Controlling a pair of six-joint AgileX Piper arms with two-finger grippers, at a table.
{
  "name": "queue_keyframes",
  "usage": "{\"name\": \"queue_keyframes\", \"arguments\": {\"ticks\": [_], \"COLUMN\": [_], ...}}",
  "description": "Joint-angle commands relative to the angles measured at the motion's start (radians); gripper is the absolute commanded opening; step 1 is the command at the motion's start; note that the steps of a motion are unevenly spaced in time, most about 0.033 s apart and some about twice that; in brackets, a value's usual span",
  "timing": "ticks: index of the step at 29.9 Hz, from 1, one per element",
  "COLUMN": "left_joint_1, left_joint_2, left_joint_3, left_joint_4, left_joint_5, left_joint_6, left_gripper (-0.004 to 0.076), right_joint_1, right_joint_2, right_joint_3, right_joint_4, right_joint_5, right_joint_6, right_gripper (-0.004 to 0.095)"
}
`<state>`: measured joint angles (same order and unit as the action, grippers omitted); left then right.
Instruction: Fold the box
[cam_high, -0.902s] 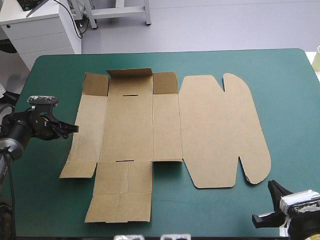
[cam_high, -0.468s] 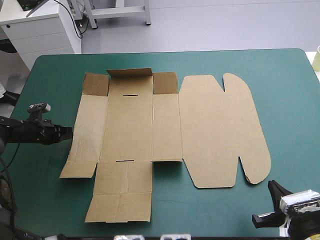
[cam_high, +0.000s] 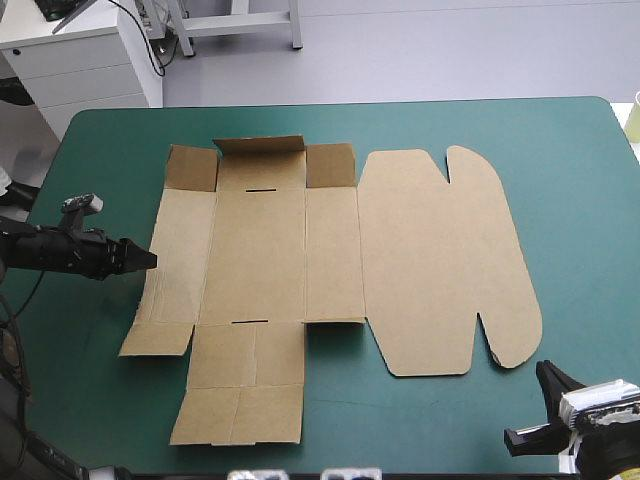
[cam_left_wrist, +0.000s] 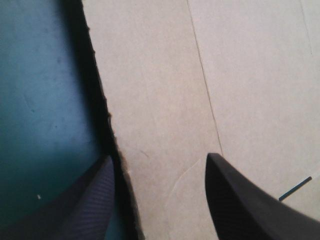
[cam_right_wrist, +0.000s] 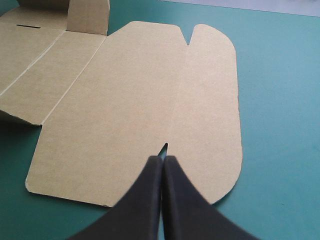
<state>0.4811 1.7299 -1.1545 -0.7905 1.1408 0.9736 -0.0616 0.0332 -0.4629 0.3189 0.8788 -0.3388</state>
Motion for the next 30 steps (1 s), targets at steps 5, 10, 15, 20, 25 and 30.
{"name": "queue_keyframes", "arguments": {"ticks": [5, 10, 15, 20, 25, 30], "left_joint_1": [-0.001, -0.009, -0.021, -0.091, -0.149, -0.173], "left_joint_2": [0.009, 0.028, 0.049, 0.078, 0.088, 0.088], "left_joint_3": [-0.03, -0.03, -0.03, -0.026, -0.026, -0.026], "left_joint_4": [-0.049, -0.053, -0.059, -0.026, -0.005, 0.013], "left_joint_5": [0.102, 0.13, 0.154, 0.154, 0.154, 0.154], "left_joint_6": [0.002, 0.001, -0.006, -0.029, -0.046, -0.073], "left_gripper": [0.0416, 0.0416, 0.0415, 0.0415, 0.0415, 0.0414], "right_joint_1": [-0.005, -0.005, -0.005, -0.005, -0.005, -0.005], "right_joint_2": [0.022, 0.022, 0.022, 0.022, 0.022, 0.022], "right_joint_3": [-0.023, -0.023, -0.023, -0.023, -0.023, -0.023], "right_joint_4": [0.008, 0.008, 0.008, 0.008, 0.008, 0.008], "right_joint_5": [-0.074, -0.074, -0.074, -0.074, -0.074, -0.074], "right_joint_6": [-0.002, -0.002, -0.002, -0.002, -0.002, -0.002], "right_gripper": [-0.0014, -0.0014, -0.0014, -0.0014, -0.0014, -0.0014]}}
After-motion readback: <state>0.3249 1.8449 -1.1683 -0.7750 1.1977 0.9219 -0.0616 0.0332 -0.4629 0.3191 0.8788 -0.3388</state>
